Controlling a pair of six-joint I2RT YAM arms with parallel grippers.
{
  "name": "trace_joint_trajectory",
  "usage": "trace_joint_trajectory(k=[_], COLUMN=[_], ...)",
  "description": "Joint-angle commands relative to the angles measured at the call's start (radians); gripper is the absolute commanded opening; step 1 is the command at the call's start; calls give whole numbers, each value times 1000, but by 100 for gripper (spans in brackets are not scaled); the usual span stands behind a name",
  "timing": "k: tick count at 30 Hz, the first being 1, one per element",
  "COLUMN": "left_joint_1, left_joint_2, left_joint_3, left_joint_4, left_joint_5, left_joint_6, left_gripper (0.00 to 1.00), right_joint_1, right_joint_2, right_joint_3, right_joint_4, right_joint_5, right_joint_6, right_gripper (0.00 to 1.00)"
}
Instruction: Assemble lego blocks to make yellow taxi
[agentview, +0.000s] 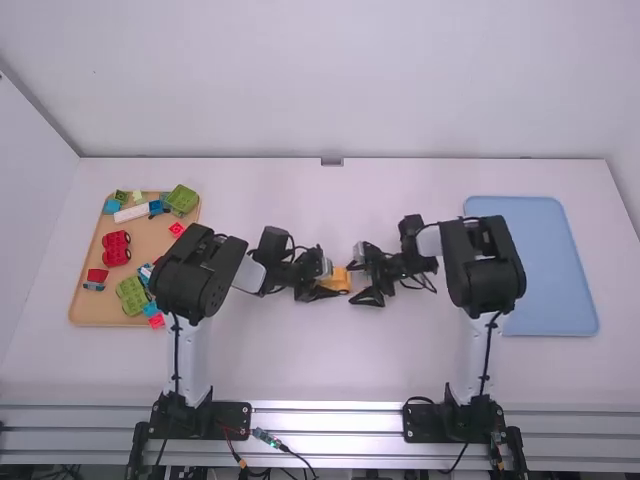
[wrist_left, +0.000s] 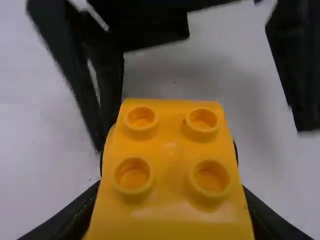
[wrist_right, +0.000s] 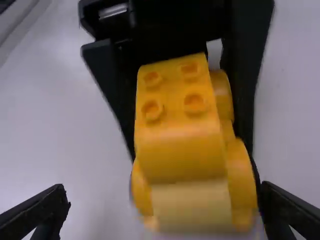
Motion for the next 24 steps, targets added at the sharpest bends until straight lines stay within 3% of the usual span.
trace_joint_trajectory(k=[1, 7, 8, 9, 10, 12, 13, 14, 18, 20, 23, 24], left_joint_1=[27, 25, 25, 25, 25, 25, 25, 25, 25, 25, 25, 25], left_joint_2=[32, 32, 32, 32, 32, 32, 32, 32, 32, 32, 32, 32], left_joint_3=[-3, -5, -7, -11, -18, -27, -36, -45, -63, -76, -90, -91], left_joint_4=[-43, -60, -63, -62, -53, -50, -52, -52, -37, -21, 5, 10], left_joint_5=[-230, -160, -158, -154, -138, -119, -104, -100, -115, -112, -114, -113], left_joint_6=[13, 68, 72, 73, 72, 75, 104, 123, 113, 114, 114, 113], left_gripper=[2, 2, 2, 2, 2, 2, 1, 2, 2, 9, 35, 48], right_joint_1=[-27, -56, -60, -62, -62, -62, -61, -56, -46, -47, -49, -49], right_joint_2=[-59, -81, -82, -82, -82, -82, -82, -82, -82, -82, -82, -82], right_joint_3=[-16, -16, -11, -8, 0, 8, 19, 31, 56, 68, 72, 72], right_joint_4=[-68, 2, 36, 55, 72, 85, 84, 71, 34, 17, 15, 16], right_joint_5=[-24, -22, -20, -14, 1, 23, 39, 56, 76, 84, 84, 83], right_joint_6=[-172, -76, -18, 15, 51, 90, 108, 107, 93, 88, 88, 88], right_gripper=[99, 99, 96, 87, 71, 52, 19, 4, 0, 0, 10, 23])
